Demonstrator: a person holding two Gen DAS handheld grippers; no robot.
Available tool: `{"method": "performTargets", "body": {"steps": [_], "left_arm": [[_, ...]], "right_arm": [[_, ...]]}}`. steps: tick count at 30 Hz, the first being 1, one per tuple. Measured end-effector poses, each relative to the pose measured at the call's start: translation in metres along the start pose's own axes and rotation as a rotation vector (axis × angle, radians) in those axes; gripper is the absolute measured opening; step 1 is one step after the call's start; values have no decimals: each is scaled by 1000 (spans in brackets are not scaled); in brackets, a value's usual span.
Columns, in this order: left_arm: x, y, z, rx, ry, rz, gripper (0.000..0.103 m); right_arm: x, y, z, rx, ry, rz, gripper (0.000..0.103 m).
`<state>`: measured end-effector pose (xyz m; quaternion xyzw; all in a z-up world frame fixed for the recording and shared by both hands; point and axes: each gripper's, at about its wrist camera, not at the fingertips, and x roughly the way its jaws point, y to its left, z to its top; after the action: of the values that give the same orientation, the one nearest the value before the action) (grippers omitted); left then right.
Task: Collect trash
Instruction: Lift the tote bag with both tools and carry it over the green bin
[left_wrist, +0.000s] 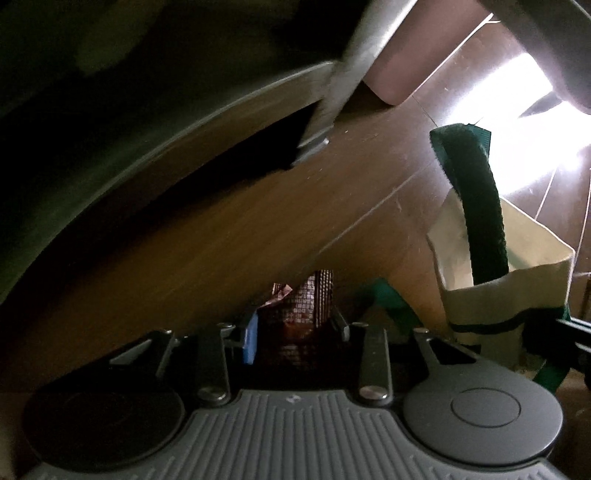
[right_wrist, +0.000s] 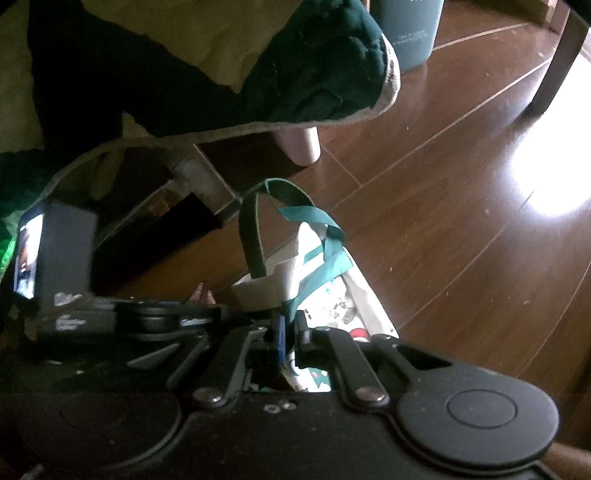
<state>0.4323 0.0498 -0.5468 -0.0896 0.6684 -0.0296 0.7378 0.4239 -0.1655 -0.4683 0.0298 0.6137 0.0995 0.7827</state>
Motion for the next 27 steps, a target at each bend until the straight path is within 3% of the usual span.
{"method": "performTargets", "body": {"steps": [8, 16, 21, 27], "left_arm": [[-70, 18, -50, -81, -11, -36, 35], [-179, 23, -97, -135, -80, -47, 35], [-267, 27, -119, -175, -174, -52, 35], [-362, -3, -143, -168, -305, -82, 35]], "right_arm": [[-50, 32, -11, -186, 61, 41, 3], [-143, 90, -15, -430, -18, 156, 3], [-220, 109, -18, -405, -89, 216, 3], [-304, 125, -43, -385, -209, 267, 3]]}}
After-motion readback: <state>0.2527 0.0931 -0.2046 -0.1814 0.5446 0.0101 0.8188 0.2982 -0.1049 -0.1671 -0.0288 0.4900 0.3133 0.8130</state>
